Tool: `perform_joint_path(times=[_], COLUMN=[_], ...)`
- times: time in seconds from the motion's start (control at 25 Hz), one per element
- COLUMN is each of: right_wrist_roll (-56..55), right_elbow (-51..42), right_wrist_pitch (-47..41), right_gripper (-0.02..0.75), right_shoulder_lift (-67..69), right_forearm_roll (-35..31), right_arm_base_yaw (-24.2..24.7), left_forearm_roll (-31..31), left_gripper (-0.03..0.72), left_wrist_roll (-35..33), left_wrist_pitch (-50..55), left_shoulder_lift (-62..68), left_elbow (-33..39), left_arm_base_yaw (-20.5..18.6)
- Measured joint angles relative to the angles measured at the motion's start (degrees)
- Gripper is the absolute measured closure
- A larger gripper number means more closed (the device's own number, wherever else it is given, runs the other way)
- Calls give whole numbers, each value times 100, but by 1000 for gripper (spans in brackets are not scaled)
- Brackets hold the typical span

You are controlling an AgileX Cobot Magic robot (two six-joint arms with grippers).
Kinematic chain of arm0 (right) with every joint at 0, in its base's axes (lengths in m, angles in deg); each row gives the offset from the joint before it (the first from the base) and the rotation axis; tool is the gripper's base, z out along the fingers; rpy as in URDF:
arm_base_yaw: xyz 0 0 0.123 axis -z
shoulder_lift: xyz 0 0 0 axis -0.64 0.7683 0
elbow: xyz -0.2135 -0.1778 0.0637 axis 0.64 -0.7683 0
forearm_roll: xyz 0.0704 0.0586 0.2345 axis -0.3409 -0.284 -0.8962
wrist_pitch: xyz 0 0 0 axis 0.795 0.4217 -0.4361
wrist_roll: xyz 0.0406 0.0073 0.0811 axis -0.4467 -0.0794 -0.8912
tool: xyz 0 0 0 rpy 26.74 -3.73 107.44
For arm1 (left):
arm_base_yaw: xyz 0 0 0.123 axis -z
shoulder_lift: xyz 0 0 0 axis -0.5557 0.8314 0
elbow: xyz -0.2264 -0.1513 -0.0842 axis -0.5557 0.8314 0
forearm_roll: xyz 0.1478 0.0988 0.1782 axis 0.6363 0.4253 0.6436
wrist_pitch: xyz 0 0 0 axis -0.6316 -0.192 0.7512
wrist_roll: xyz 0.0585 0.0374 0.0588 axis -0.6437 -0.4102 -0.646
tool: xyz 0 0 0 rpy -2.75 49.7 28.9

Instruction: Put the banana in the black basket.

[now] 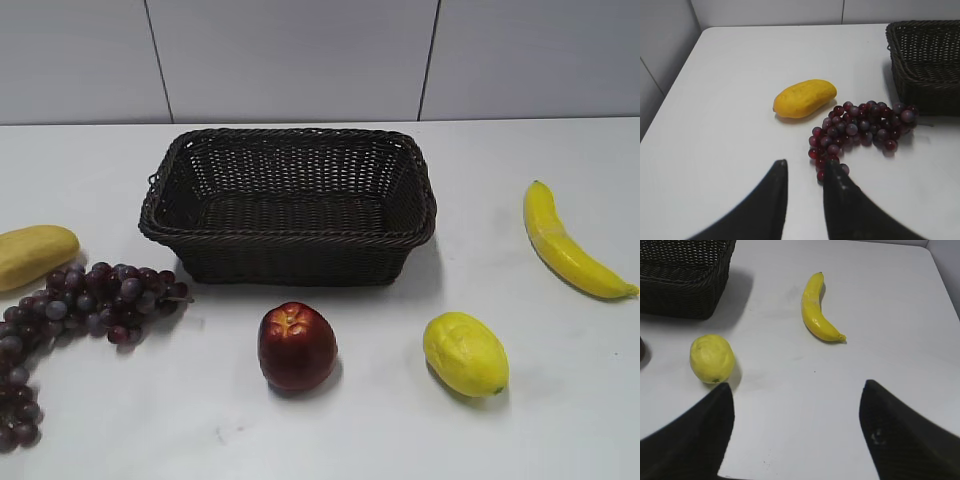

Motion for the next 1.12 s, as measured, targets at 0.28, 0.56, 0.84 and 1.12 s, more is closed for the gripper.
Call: perform_joint_path(times=[0.28, 0.56, 0.84, 1.12], right_wrist_roll=[0, 0, -77, -56], right_elbow=[0, 0, 288, 699], right_wrist_pitch=[0, 0, 762, 1169], right_gripper=[147, 147, 152, 209], right_shoulder_lift=[0, -5, 616, 3153], right_forearm_roll=[0, 0, -57, -95], right_arm_base_yaw=[0, 0, 0, 0], left_forearm_roll=[0, 0, 0, 0], left_gripper=[449, 449, 449, 449], left_wrist_roll=[0, 0, 0, 0], left_wrist_pitch=[0, 0, 0, 0], left_shoulder_lift=[0, 0, 0, 0], left_elbow=[0, 0, 0, 0], left_arm_base_yaw=[0, 0, 0, 0])
